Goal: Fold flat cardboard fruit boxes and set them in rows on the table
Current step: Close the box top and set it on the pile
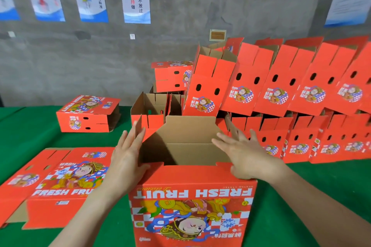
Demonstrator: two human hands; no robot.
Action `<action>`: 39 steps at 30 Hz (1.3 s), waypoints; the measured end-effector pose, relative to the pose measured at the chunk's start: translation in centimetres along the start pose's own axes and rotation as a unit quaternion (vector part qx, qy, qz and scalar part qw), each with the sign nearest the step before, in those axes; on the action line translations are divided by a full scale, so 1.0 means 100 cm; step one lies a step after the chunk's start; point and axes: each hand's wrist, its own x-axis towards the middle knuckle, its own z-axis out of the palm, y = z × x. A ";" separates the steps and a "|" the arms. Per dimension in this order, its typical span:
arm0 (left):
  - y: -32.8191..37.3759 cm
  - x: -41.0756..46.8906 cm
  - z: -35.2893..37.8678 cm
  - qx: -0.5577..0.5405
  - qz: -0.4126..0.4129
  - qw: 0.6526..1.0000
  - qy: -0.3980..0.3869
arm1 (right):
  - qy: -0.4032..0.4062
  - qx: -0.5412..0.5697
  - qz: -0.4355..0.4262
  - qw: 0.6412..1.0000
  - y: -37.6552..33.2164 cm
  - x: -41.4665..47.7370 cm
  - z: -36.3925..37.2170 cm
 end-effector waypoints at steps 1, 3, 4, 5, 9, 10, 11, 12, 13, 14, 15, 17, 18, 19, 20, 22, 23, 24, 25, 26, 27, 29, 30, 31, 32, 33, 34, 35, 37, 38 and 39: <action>0.000 -0.001 -0.002 -0.041 0.048 0.998 -0.007 | -0.008 -0.001 0.000 1.000 0.000 0.002 -0.001; 0.001 -0.003 -0.004 -0.107 0.115 0.985 -0.063 | -0.014 -0.001 0.001 1.000 0.000 0.002 -0.001; 0.002 -0.004 -0.004 -0.125 0.120 0.980 -0.104 | -0.011 0.002 -0.001 1.000 0.000 0.002 0.000; 0.001 -0.003 -0.003 -0.117 0.115 0.977 -0.137 | -0.010 0.005 0.000 1.000 0.000 0.001 0.000; -0.004 0.019 0.002 -0.062 0.073 0.988 -0.120 | 0.013 0.034 -0.004 0.999 0.003 -0.003 0.003; -0.003 0.026 0.003 -0.054 0.063 0.991 -0.109 | 0.021 0.041 -0.007 0.999 0.004 -0.004 0.004; -0.001 0.033 0.005 -0.025 0.054 0.992 -0.109 | 0.028 0.048 -0.009 0.998 0.005 -0.005 0.006; 0.000 0.039 0.008 0.031 0.044 0.992 -0.117 | 0.037 0.056 -0.013 0.998 0.007 -0.006 0.008; 0.001 0.044 0.011 0.093 0.039 0.986 -0.132 | 0.046 0.065 -0.018 0.997 0.008 -0.006 0.010; 0.000 0.047 0.014 0.128 0.036 0.979 -0.153 | 0.059 0.078 -0.026 0.995 0.010 -0.007 0.013; 0.000 0.050 0.016 0.120 0.034 0.976 -0.178 | 0.076 0.094 -0.040 0.992 0.012 -0.007 0.016; -0.003 0.056 0.018 0.021 0.021 0.973 -0.229 | 0.127 0.130 -0.093 0.979 0.015 -0.009 0.021; -0.004 0.057 0.018 -0.022 0.017 0.971 -0.238 | 0.152 0.147 -0.125 0.969 0.015 -0.010 0.024; -0.005 0.057 0.018 -0.039 0.018 0.971 -0.237 | 0.172 0.167 -0.153 0.959 0.015 -0.011 0.027; -0.006 0.056 0.018 -0.045 0.021 0.972 -0.230 | 0.188 0.193 -0.172 0.948 0.014 -0.012 0.030; -0.006 0.054 0.019 -0.058 0.033 0.975 -0.210 | 0.204 0.262 -0.175 0.927 0.013 -0.013 0.038; -0.006 0.053 0.020 -0.069 0.041 0.977 -0.199 | 0.204 0.301 -0.164 0.917 0.013 -0.014 0.042; -0.006 0.051 0.021 -0.082 0.047 0.978 -0.184 | 0.202 0.340 -0.148 0.906 0.013 -0.013 0.045; -0.007 0.049 0.022 -0.096 0.053 0.980 -0.166 | 0.204 0.379 -0.128 0.893 0.014 -0.012 0.048; -0.007 0.047 0.022 -0.108 0.057 0.982 -0.145 | 0.214 0.415 -0.105 0.878 0.015 -0.010 0.050; -0.008 0.046 0.021 -0.122 0.061 0.983 -0.124 | 0.229 0.447 -0.084 0.861 0.015 -0.009 0.051; -0.006 0.042 0.019 -0.157 0.075 0.981 -0.081 | 0.257 0.485 -0.049 0.835 0.013 -0.006 0.048; -0.005 0.040 0.018 -0.183 0.077 0.978 -0.066 | 0.266 0.492 -0.036 0.828 0.011 -0.005 0.048; -0.005 0.038 0.018 -0.210 0.074 0.973 -0.057 | 0.275 0.497 -0.025 0.823 0.010 -0.004 0.047; -0.005 0.036 0.017 -0.227 0.064 0.970 -0.052 | 0.281 0.505 -0.014 0.816 0.010 -0.003 0.046; -0.004 0.034 0.016 -0.235 0.055 0.969 -0.053 | 0.282 0.516 -0.003 0.809 0.010 -0.001 0.045; -0.004 0.033 0.016 -0.236 0.043 0.969 -0.061 | 0.277 0.526 0.008 0.804 0.010 0.000 0.044; -0.005 0.033 0.015 -0.245 0.033 0.966 -0.075 | 0.270 0.534 0.019 0.801 0.010 0.001 0.043; -0.006 0.033 0.016 -0.264 0.008 0.959 -0.107 | 0.247 0.543 0.043 0.801 0.011 0.003 0.041; -0.006 0.033 0.016 -0.261 -0.004 0.958 -0.121 | 0.232 0.540 0.055 0.807 0.012 0.004 0.039; -0.007 0.035 0.017 -0.242 -0.007 0.961 -0.133 | 0.216 0.530 0.063 0.818 0.013 0.006 0.038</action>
